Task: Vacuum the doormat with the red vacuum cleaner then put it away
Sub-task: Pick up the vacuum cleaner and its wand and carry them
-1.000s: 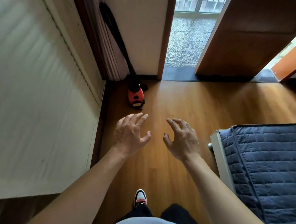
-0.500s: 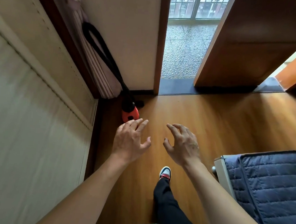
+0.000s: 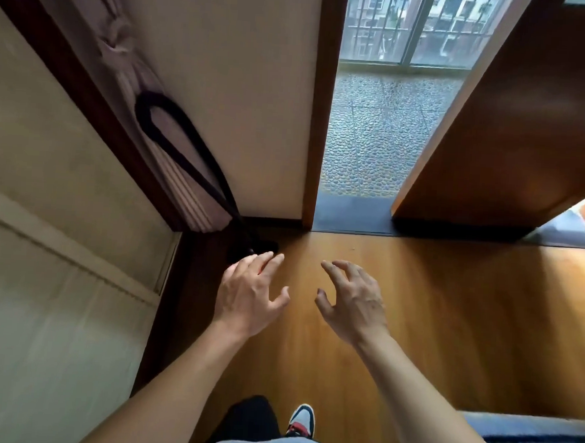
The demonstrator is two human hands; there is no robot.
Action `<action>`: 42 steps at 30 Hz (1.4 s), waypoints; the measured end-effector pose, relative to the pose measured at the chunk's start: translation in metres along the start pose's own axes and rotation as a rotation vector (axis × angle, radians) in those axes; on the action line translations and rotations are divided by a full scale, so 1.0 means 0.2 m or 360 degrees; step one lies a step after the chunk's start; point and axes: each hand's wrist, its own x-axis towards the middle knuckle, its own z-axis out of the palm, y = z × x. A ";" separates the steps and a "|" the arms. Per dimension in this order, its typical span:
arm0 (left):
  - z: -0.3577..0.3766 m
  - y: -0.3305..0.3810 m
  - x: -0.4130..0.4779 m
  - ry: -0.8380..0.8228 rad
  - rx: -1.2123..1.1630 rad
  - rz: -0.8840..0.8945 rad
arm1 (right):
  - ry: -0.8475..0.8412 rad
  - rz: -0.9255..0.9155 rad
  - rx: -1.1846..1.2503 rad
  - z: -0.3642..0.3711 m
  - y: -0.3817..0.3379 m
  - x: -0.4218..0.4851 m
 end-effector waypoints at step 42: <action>0.07 -0.69 1.13 0.0320 -0.0207 -0.1328 | -0.0655 -0.1284 -0.0016 0.40 -0.51 2.08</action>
